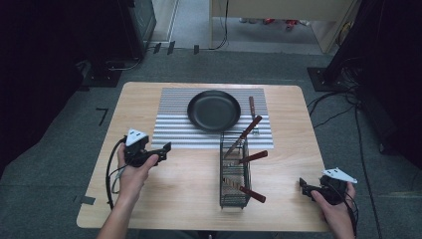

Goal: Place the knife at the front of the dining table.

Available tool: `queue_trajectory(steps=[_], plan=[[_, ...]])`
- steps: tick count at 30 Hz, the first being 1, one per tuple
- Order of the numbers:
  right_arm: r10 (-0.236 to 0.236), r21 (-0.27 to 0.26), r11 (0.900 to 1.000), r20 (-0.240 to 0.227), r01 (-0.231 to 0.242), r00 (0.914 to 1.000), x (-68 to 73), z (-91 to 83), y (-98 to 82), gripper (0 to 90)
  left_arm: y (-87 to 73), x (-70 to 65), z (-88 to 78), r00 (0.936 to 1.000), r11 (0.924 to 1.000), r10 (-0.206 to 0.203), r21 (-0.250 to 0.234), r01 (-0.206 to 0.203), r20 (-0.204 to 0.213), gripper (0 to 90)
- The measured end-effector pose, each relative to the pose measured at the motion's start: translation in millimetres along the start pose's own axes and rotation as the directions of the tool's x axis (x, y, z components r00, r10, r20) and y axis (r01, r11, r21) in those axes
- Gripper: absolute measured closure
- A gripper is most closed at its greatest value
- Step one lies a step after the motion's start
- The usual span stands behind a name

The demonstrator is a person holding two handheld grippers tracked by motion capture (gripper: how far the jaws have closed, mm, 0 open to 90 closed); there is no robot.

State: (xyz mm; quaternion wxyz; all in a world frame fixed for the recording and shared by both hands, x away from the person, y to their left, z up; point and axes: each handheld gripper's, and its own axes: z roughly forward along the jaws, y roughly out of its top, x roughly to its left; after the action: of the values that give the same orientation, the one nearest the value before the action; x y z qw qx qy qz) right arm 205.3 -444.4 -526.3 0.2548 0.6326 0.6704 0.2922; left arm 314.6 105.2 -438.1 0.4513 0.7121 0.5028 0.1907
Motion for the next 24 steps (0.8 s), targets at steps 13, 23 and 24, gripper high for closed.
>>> queue_trajectory(steps=[13, 23, 24], plan=[[0.000, 0.000, 1.000, 0.000, 0.000, 1.0000, 0.1, 0.0, 0.0, 2.3, 30.9, -51.5, 33.6, 0.9856, 0.9988, 0.037, -0.036, -0.032, 0.165, 14.2], [0.000, 0.001, 1.000, 0.001, 0.000, 1.0000, 0.0, 0.2, 0.2, 2.2, 46.7, -83.5, 46.7, 0.9642, 0.9962, 0.074, -0.065, -0.059, 0.255, 22.1], [0.000, 0.001, 1.000, 0.001, 0.000, 1.0000, 0.0, 0.2, 0.1, 2.2, 50.3, -90.7, 49.3, 0.9601, 0.9951, 0.086, -0.069, -0.071, 0.266, 21.7]])
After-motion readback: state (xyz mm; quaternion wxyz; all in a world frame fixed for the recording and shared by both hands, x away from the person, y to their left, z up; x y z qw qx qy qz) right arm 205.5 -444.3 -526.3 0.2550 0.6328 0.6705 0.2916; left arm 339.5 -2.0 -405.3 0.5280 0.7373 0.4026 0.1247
